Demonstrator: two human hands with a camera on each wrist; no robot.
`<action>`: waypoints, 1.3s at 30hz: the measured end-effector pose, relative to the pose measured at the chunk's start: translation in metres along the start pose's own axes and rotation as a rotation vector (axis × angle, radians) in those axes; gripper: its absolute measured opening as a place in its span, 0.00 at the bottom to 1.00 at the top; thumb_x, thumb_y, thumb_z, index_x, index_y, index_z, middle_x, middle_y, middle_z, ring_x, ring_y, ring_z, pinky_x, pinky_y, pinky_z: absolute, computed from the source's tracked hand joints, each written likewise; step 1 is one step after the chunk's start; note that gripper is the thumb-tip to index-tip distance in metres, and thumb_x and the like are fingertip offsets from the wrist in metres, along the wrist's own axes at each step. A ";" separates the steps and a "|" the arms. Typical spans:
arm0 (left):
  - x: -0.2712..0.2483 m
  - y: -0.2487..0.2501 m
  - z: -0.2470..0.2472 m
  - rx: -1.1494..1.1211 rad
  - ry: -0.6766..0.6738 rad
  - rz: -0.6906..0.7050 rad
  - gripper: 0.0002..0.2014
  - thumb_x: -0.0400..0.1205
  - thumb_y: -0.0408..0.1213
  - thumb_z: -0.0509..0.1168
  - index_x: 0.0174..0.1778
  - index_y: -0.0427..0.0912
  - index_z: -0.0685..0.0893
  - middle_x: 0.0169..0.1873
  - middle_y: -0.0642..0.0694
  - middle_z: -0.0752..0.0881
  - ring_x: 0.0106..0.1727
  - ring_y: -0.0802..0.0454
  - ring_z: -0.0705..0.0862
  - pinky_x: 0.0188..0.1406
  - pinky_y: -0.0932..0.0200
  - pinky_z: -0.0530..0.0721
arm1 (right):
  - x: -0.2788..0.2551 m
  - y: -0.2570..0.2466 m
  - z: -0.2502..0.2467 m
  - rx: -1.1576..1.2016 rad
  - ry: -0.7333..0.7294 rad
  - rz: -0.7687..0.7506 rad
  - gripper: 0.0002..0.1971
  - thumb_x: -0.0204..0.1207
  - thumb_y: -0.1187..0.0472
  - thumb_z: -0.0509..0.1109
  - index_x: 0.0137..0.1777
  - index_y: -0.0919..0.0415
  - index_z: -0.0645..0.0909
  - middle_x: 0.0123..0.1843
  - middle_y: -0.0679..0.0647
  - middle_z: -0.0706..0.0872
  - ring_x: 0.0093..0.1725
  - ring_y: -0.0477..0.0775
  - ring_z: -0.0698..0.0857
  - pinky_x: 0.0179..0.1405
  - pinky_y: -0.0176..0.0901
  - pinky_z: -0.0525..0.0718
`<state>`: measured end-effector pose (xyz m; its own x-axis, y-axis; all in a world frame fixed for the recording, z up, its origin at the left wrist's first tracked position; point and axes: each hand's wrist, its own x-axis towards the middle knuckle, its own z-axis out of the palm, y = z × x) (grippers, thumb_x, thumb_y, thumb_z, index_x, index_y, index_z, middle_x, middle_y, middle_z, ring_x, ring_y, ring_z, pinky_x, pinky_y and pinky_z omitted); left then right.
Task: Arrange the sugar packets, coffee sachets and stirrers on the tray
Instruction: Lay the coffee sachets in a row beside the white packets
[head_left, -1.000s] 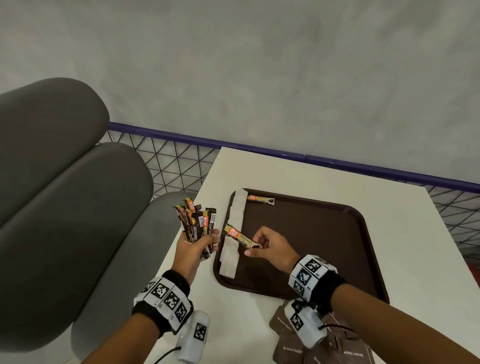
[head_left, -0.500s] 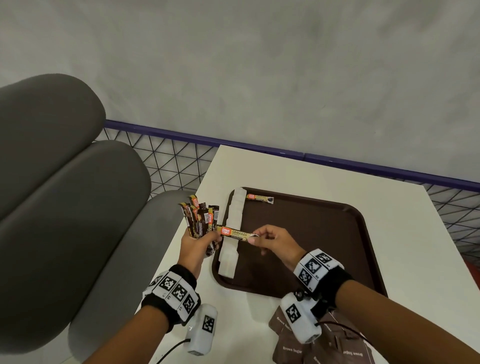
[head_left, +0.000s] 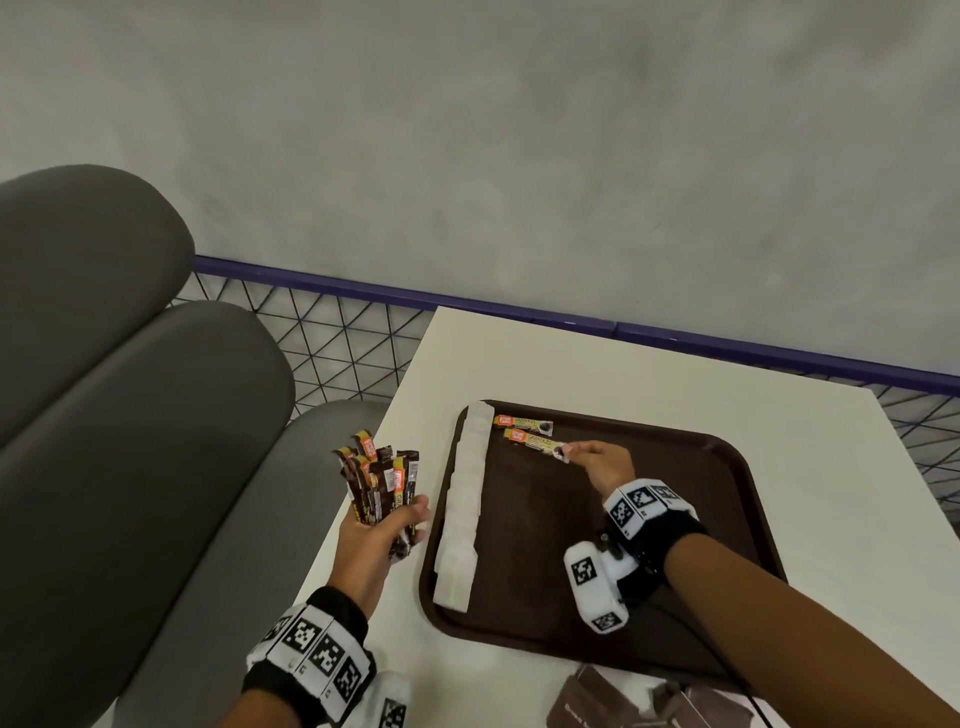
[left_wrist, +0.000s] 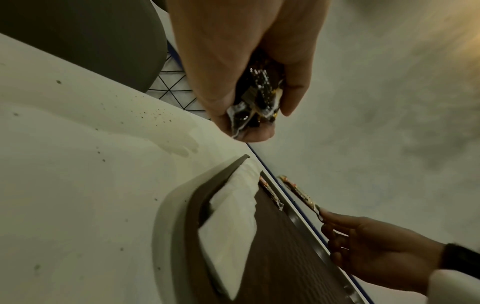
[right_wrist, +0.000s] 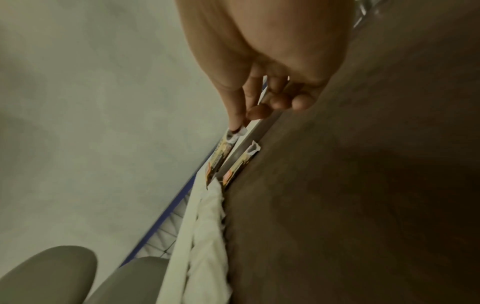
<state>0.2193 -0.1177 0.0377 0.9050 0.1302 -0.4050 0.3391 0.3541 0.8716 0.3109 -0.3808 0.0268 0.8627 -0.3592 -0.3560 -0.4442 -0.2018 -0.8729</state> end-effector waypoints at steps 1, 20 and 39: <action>0.002 0.000 -0.003 -0.003 -0.003 0.002 0.31 0.62 0.32 0.79 0.62 0.37 0.81 0.52 0.36 0.89 0.55 0.40 0.87 0.45 0.54 0.84 | 0.010 0.001 0.002 -0.028 0.001 0.020 0.08 0.72 0.65 0.73 0.49 0.68 0.87 0.44 0.56 0.85 0.49 0.51 0.81 0.49 0.38 0.73; 0.013 -0.005 -0.014 0.011 -0.004 -0.019 0.22 0.69 0.25 0.75 0.59 0.40 0.81 0.52 0.40 0.86 0.49 0.42 0.87 0.46 0.52 0.85 | 0.048 0.002 0.036 -0.349 0.047 0.146 0.09 0.71 0.51 0.73 0.45 0.55 0.88 0.53 0.61 0.87 0.54 0.62 0.84 0.56 0.49 0.83; -0.006 0.004 0.006 0.019 -0.082 -0.082 0.16 0.75 0.22 0.69 0.58 0.37 0.82 0.52 0.38 0.86 0.50 0.41 0.85 0.56 0.45 0.83 | -0.042 -0.018 0.041 -0.227 -0.251 -0.423 0.02 0.75 0.63 0.70 0.43 0.57 0.80 0.41 0.52 0.82 0.42 0.47 0.78 0.43 0.35 0.74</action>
<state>0.2174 -0.1225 0.0453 0.8919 0.0250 -0.4516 0.4167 0.3430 0.8419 0.2927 -0.3248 0.0438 0.9964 0.0189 -0.0821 -0.0628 -0.4833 -0.8732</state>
